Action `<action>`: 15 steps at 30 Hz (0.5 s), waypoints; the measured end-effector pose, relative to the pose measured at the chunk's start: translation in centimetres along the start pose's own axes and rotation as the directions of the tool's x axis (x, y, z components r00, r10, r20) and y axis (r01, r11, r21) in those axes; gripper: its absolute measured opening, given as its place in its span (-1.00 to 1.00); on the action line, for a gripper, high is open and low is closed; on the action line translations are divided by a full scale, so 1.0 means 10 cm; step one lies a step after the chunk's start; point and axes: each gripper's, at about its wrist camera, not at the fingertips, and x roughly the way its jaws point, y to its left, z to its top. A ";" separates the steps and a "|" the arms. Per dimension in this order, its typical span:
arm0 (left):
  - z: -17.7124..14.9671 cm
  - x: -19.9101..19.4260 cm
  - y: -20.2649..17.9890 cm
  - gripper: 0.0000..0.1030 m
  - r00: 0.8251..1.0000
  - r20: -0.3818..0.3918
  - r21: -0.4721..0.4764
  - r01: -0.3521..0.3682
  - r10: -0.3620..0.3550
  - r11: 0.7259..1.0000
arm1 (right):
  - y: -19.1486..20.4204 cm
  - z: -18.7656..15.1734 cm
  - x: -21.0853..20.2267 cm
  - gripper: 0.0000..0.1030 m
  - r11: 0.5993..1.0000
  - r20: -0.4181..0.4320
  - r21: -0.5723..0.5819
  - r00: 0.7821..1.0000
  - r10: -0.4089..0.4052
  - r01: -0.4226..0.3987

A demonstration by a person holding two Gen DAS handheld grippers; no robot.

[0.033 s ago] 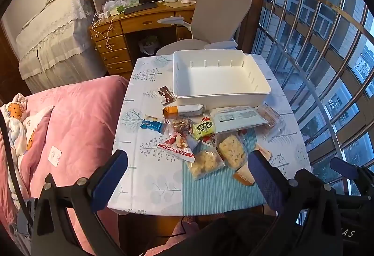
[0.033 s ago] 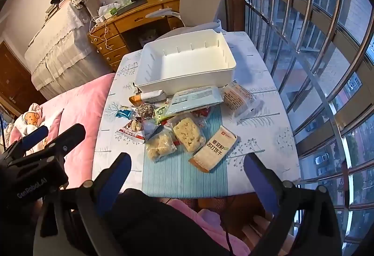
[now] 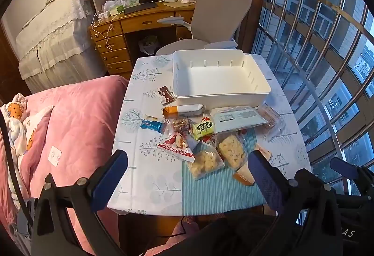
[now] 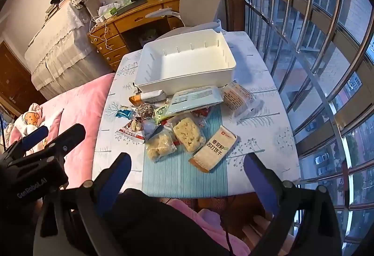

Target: Organize snacks

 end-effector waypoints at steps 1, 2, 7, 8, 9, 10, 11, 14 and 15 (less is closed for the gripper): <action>0.01 0.00 0.00 0.99 1.000 -0.003 0.001 0.001 -0.001 1.000 | 0.00 0.00 0.00 0.90 1.000 0.000 0.000 1.000 0.000 0.000; 0.02 0.00 0.00 0.99 1.000 -0.004 0.000 0.002 -0.002 1.000 | -0.01 0.01 0.01 0.90 1.000 -0.001 0.000 1.000 0.000 0.000; 0.03 0.00 -0.02 0.99 1.000 -0.007 0.001 0.001 -0.001 1.000 | -0.03 0.02 0.02 0.90 1.000 -0.004 0.001 1.000 -0.001 0.001; 0.03 0.00 -0.02 0.99 1.000 -0.007 0.002 0.001 -0.001 1.000 | -0.04 0.02 0.02 0.90 1.000 -0.004 0.002 1.000 -0.001 0.001; 0.03 0.00 -0.02 0.99 1.000 -0.008 0.001 0.001 -0.001 1.000 | -0.09 -0.01 0.06 0.90 1.000 -0.004 0.003 1.000 -0.001 0.001; 0.03 0.00 -0.02 0.99 1.000 -0.009 0.001 0.001 -0.001 1.000 | -0.08 0.00 0.06 0.90 1.000 -0.004 0.002 1.000 0.000 0.000; 0.03 0.00 -0.01 0.99 1.000 -0.009 0.001 0.001 -0.001 1.000 | -0.09 0.00 0.06 0.90 1.000 -0.004 0.002 1.000 0.000 0.000; 0.02 0.07 -0.08 0.99 1.000 -0.017 0.004 -0.003 0.003 1.000 | -0.10 0.02 0.06 0.90 1.000 -0.006 0.001 1.000 0.002 -0.002; 0.03 0.08 -0.09 0.99 1.000 -0.020 0.004 -0.004 0.004 1.000 | -0.09 0.04 0.06 0.90 1.000 -0.006 0.002 1.000 0.001 -0.001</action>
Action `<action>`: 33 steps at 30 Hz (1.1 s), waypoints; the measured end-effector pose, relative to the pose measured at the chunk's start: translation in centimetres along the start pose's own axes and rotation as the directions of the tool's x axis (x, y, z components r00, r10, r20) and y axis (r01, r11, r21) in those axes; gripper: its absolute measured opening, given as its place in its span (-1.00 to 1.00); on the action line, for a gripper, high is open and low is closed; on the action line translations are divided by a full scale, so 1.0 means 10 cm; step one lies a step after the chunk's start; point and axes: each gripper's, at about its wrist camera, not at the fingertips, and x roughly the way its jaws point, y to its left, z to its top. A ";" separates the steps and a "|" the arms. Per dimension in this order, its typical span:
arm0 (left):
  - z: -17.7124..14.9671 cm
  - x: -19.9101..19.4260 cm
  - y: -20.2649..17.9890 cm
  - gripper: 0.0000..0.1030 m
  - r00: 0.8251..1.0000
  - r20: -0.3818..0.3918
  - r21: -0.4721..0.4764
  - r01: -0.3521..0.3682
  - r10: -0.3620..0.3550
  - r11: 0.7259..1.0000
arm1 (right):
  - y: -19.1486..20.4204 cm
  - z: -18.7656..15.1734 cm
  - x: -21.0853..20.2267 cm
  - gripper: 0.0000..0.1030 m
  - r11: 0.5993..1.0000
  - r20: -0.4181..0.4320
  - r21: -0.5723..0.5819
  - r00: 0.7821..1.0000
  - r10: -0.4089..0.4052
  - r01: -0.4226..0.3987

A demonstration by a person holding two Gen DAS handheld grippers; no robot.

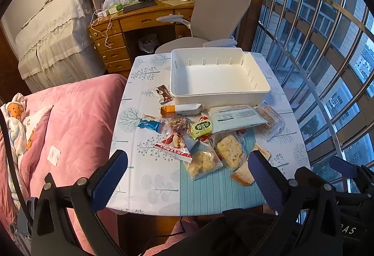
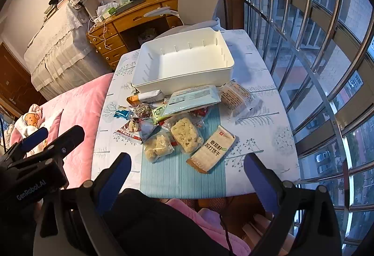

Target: Organize snacks

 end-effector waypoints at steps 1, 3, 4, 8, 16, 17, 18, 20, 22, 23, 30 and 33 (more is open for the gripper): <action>-0.01 0.01 -0.01 0.99 1.000 -0.001 -0.001 -0.001 0.001 1.000 | 0.00 0.01 0.00 0.90 1.000 0.000 0.000 1.000 0.001 -0.001; -0.01 0.01 -0.01 0.99 1.000 -0.002 -0.001 -0.002 0.002 1.000 | -0.01 0.02 0.00 0.90 1.000 -0.001 0.000 1.000 0.001 -0.001; 0.00 0.01 -0.01 0.99 1.000 -0.003 -0.002 -0.002 0.002 1.000 | -0.02 0.01 0.02 0.90 1.000 -0.002 -0.001 1.000 0.003 -0.003; 0.02 0.05 -0.04 0.99 1.000 -0.009 -0.011 -0.003 0.003 1.000 | -0.05 -0.04 0.08 0.90 1.000 -0.003 -0.008 1.000 0.011 -0.011; 0.07 0.04 -0.13 0.99 1.000 -0.018 -0.033 -0.023 0.023 0.999 | -0.21 0.13 0.15 0.90 0.999 -0.021 -0.018 0.999 0.035 -0.035; 0.07 0.04 -0.14 0.99 1.000 -0.020 -0.037 -0.024 0.023 0.999 | -0.22 0.14 0.15 0.90 0.999 -0.024 -0.021 0.999 0.041 -0.041; 0.07 0.04 -0.14 0.99 1.000 -0.021 -0.040 -0.023 0.023 0.999 | -0.23 0.15 0.16 0.90 0.999 -0.026 -0.024 0.999 0.044 -0.045; 0.08 0.05 -0.15 0.99 1.000 -0.023 -0.048 -0.022 0.021 0.999 | -0.25 0.17 0.16 0.90 0.998 -0.028 -0.029 0.998 0.053 -0.054; 0.09 0.04 -0.16 0.99 0.999 -0.021 -0.056 -0.028 0.027 0.998 | -0.29 0.21 0.17 0.90 0.997 -0.033 -0.035 0.997 0.064 -0.066; 0.09 0.04 -0.17 0.99 0.999 -0.019 -0.059 -0.034 0.033 0.998 | -0.29 0.22 0.17 0.90 0.997 -0.034 -0.039 0.997 0.068 -0.069; 0.10 0.03 -0.25 0.99 0.997 -0.024 -0.072 -0.077 0.075 0.994 | -0.39 0.29 0.26 0.89 0.994 -0.065 -0.031 0.992 0.107 -0.109; 0.09 0.07 -0.28 0.99 0.997 -0.048 -0.072 -0.056 0.053 0.996 | -0.45 0.30 0.31 0.89 0.991 -0.082 -0.020 0.989 0.127 -0.129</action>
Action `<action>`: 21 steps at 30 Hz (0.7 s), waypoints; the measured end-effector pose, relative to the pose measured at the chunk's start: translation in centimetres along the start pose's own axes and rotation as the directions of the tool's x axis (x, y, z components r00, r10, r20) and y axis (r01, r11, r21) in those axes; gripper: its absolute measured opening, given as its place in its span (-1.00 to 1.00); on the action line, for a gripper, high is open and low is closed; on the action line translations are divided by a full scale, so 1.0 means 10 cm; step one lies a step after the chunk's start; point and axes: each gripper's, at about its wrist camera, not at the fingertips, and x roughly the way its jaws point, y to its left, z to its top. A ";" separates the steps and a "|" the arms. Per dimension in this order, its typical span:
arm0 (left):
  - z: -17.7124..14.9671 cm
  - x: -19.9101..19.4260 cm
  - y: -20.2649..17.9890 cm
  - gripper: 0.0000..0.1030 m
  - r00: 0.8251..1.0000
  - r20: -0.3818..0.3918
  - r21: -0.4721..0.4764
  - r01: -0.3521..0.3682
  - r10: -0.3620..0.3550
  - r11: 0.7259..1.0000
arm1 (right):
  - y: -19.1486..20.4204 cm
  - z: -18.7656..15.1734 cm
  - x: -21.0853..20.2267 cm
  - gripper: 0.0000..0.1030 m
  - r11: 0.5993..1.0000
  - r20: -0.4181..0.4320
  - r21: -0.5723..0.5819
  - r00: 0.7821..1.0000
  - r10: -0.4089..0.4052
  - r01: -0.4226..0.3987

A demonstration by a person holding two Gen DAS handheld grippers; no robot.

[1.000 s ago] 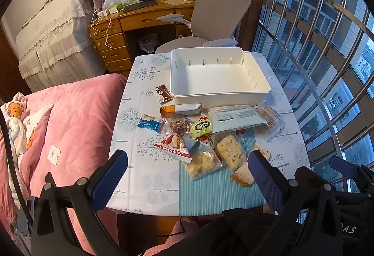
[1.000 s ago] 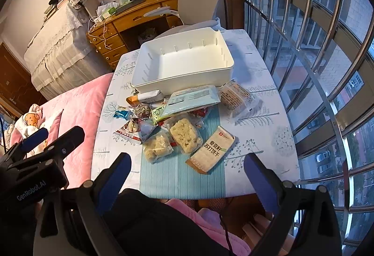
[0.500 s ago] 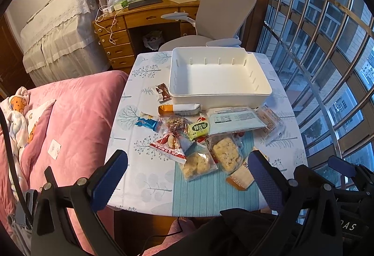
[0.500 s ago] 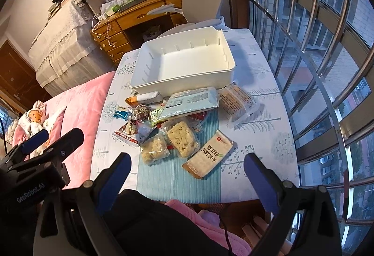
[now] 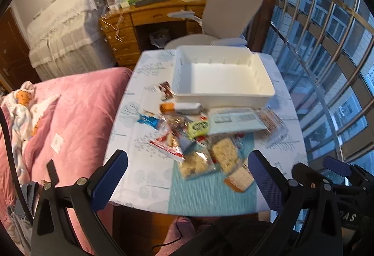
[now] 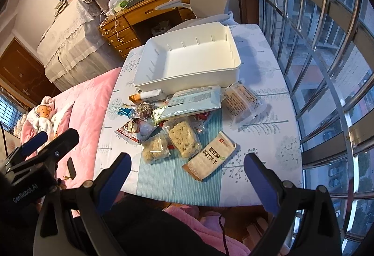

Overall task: Organize snacks
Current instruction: 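Grasp the clear pastry bag with the left tool while the right tool grasps the beige biscuit packet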

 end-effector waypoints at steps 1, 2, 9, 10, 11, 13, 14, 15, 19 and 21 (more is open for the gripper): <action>-0.01 0.02 0.00 0.99 1.000 -0.015 -0.005 0.000 0.000 1.000 | -0.03 0.01 0.02 0.89 1.000 -0.007 0.006 1.000 0.008 -0.008; -0.02 0.04 -0.01 0.99 1.000 -0.025 -0.008 -0.001 0.001 1.000 | -0.05 0.01 0.04 0.89 1.000 -0.014 0.012 1.000 0.020 -0.020; -0.13 0.10 0.04 0.99 0.996 -0.084 -0.013 -0.015 0.014 1.000 | -0.28 0.02 0.25 0.89 0.990 -0.078 0.121 0.993 0.085 -0.075; -0.14 0.12 0.05 0.99 0.995 -0.094 -0.013 -0.012 0.011 1.000 | -0.32 0.03 0.28 0.89 0.987 -0.091 0.140 0.992 0.089 -0.076; -0.15 0.14 0.07 0.99 0.994 -0.108 -0.015 -0.007 0.006 1.000 | -0.35 0.02 0.32 0.89 0.984 -0.105 0.161 0.990 0.094 -0.077; -0.16 0.21 0.10 0.99 0.990 -0.142 -0.025 0.007 -0.010 1.000 | -0.42 0.00 0.39 0.89 0.976 -0.133 0.202 0.986 0.104 -0.076; -0.17 0.25 0.11 0.99 0.988 -0.154 -0.030 0.013 -0.018 0.999 | -0.48 -0.01 0.43 0.89 0.970 -0.151 0.232 0.983 0.109 -0.072; -0.18 0.29 0.12 0.99 0.985 -0.169 -0.032 0.020 -0.025 0.999 | -0.52 -0.03 0.47 0.89 0.964 -0.164 0.256 0.980 0.112 -0.067; -0.18 0.48 0.14 0.99 0.975 -0.213 -0.003 0.066 -0.065 0.998 | -0.74 -0.12 0.63 0.89 0.925 -0.217 0.376 0.966 0.143 -0.052; -0.17 0.59 0.14 0.99 0.969 -0.229 0.024 0.100 -0.092 0.995 | -0.84 -0.20 0.73 0.89 0.890 -0.247 0.456 0.956 0.160 -0.031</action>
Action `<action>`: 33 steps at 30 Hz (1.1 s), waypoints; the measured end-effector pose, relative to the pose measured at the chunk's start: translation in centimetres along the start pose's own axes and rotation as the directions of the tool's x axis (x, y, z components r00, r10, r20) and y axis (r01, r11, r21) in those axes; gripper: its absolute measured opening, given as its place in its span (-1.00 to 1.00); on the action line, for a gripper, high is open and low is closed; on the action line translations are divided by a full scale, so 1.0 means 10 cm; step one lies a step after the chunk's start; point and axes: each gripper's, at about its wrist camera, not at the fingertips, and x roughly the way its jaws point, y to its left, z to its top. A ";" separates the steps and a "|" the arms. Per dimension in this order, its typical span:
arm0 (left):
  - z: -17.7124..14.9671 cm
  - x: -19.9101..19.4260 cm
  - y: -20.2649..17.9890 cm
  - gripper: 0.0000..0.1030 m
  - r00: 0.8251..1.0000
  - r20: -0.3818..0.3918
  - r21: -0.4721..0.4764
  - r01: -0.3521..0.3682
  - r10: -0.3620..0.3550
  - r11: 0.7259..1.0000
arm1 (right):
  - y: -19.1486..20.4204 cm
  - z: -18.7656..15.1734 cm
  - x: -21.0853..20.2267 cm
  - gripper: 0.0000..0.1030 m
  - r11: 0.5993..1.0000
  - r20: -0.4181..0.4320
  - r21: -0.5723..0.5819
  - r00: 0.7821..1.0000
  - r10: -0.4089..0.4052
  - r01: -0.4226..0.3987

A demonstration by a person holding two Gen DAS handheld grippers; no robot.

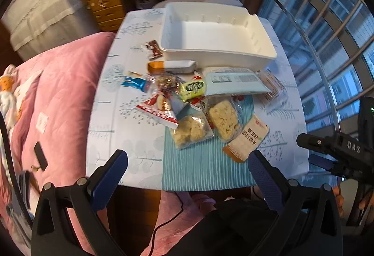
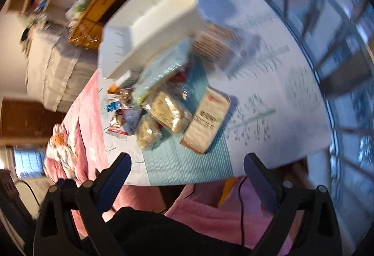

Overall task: Organize snacks
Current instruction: 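Grasp the clear pastry bag with the left tool while the right tool grasps the beige biscuit packet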

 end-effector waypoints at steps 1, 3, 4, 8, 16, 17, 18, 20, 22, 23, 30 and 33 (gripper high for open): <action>0.02 0.05 0.00 0.99 1.000 -0.007 0.017 0.013 -0.013 1.000 | -0.03 0.01 0.03 0.89 0.999 -0.006 0.034 1.000 -0.002 0.002; 0.07 0.16 -0.01 0.99 0.999 -0.025 0.062 0.041 -0.039 0.997 | -0.12 0.01 0.11 0.89 0.994 -0.028 0.112 1.000 0.003 0.000; 0.09 0.22 -0.02 0.99 0.998 -0.035 0.091 0.055 -0.052 0.994 | -0.17 0.01 0.15 0.89 0.988 -0.035 0.154 0.999 0.004 0.002; 0.21 0.45 -0.07 0.99 0.992 -0.073 0.228 0.118 -0.104 0.967 | -0.28 0.03 0.29 0.89 0.961 -0.050 0.276 0.999 0.005 0.008; 0.52 0.96 -0.20 0.98 0.968 -0.202 0.413 0.220 -0.147 0.884 | -0.39 0.05 0.59 0.89 0.875 -0.041 0.483 0.999 -0.010 0.029; 0.55 1.04 -0.23 0.95 0.963 -0.225 0.435 0.233 -0.145 0.870 | -0.40 0.06 0.64 0.89 0.858 -0.035 0.513 0.999 -0.018 0.034; 0.55 1.09 -0.24 0.94 0.959 -0.242 0.451 0.245 -0.146 0.859 | -0.40 0.06 0.68 0.89 0.846 -0.030 0.532 0.999 -0.022 0.035; 0.58 1.27 -0.29 0.94 0.949 -0.289 0.494 0.262 -0.127 0.829 | -0.41 0.06 0.76 0.89 0.819 -0.016 0.573 1.000 -0.026 0.030; 0.57 1.41 -0.34 0.93 0.940 -0.324 0.533 0.272 -0.103 0.801 | -0.43 0.06 0.84 0.89 0.784 0.000 0.620 0.999 -0.034 0.027; 0.55 1.47 -0.37 0.90 0.937 -0.338 0.552 0.276 -0.092 0.787 | -0.42 0.06 0.87 0.89 0.772 0.006 0.636 0.999 -0.039 0.026; 0.42 1.88 -0.57 0.78 0.909 -0.416 0.654 0.292 0.009 0.698 | -0.44 0.12 1.13 0.89 0.687 0.028 0.725 0.995 -0.096 0.046; 0.35 2.01 -0.61 0.73 0.897 -0.440 0.666 0.297 0.040 0.685 | -0.44 0.16 1.24 0.89 0.665 0.007 0.742 0.990 -0.138 0.087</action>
